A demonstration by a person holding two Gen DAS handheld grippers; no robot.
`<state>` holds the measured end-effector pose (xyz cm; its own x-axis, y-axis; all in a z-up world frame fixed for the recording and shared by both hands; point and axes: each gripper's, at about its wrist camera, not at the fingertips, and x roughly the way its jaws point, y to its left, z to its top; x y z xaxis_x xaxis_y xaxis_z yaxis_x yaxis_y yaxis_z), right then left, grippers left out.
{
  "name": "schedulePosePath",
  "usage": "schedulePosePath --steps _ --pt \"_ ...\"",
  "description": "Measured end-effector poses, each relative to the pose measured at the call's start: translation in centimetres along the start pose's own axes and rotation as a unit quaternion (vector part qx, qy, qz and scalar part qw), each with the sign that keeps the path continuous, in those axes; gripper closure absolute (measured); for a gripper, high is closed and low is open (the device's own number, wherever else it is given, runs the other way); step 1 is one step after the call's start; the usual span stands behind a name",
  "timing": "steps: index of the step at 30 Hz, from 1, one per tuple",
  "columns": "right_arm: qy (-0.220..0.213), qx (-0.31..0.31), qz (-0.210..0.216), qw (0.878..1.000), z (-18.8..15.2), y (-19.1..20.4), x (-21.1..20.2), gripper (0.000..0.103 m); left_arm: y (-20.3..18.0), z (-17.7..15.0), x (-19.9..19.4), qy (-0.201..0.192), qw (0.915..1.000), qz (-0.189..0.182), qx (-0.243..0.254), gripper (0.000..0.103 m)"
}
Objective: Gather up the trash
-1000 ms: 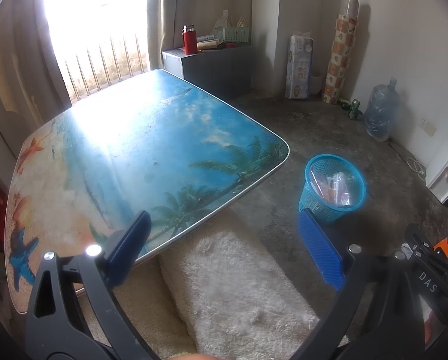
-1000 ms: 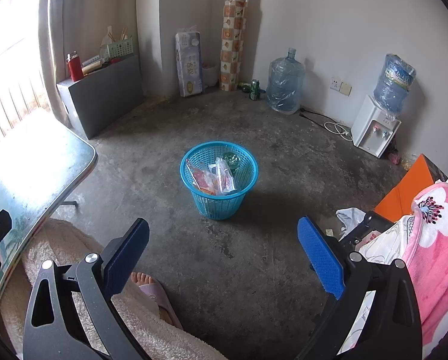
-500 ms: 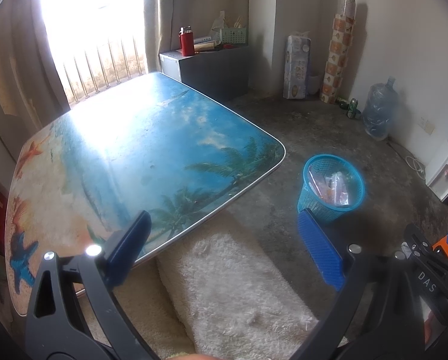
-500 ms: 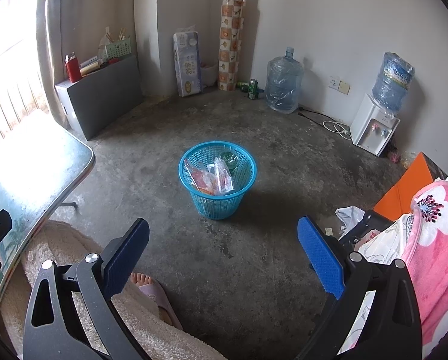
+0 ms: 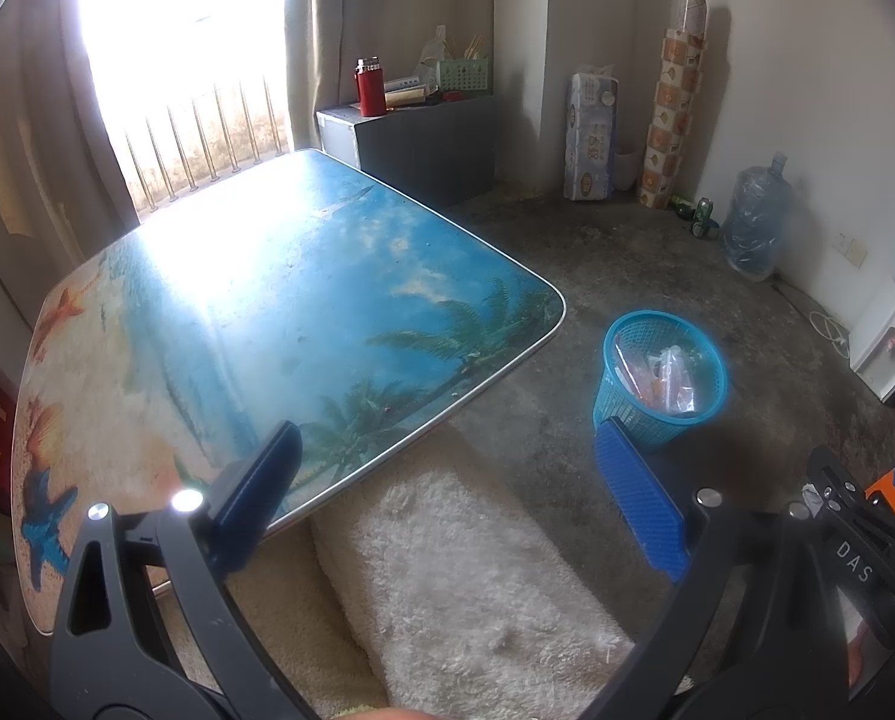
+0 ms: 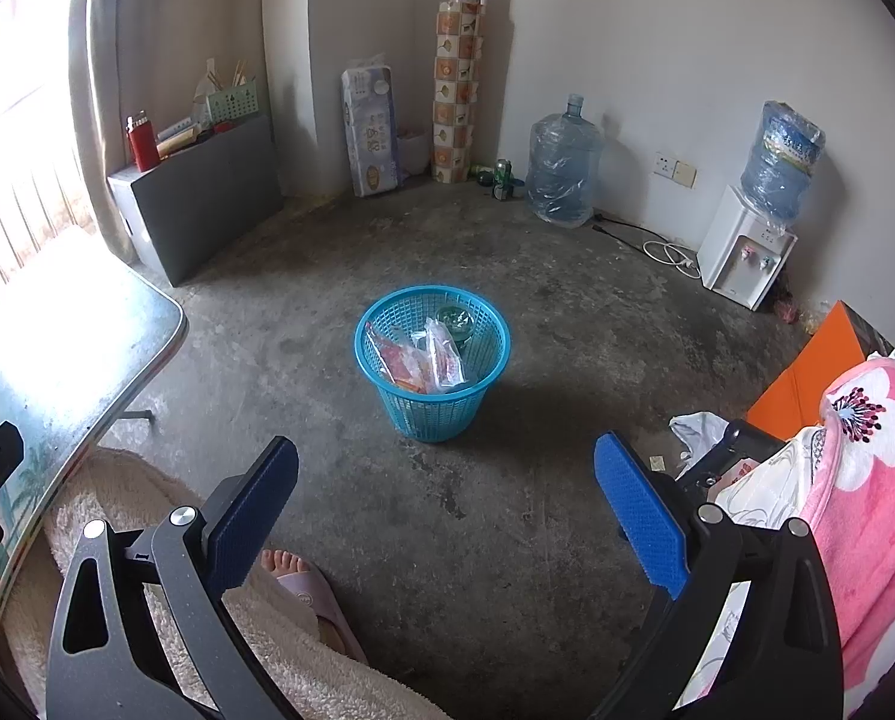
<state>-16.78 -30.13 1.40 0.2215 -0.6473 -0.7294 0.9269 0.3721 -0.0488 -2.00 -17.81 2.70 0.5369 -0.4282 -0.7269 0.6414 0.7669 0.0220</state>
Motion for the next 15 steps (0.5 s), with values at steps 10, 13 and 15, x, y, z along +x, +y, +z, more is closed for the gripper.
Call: schedulePosePath --steps 10,13,15 --pt "0.001 0.0 0.0 1.0 -0.04 -0.15 -0.06 0.007 0.02 0.06 -0.02 0.0 1.0 0.0 0.0 0.009" --pt "0.002 0.0 -0.001 1.0 -0.03 -0.12 -0.04 0.007 -0.01 0.07 -0.02 0.0 1.0 -0.001 0.0 0.009" --pt "0.002 0.0 -0.001 1.0 -0.03 -0.1 -0.05 0.007 0.01 0.06 -0.02 0.0 1.0 0.0 0.0 0.009"
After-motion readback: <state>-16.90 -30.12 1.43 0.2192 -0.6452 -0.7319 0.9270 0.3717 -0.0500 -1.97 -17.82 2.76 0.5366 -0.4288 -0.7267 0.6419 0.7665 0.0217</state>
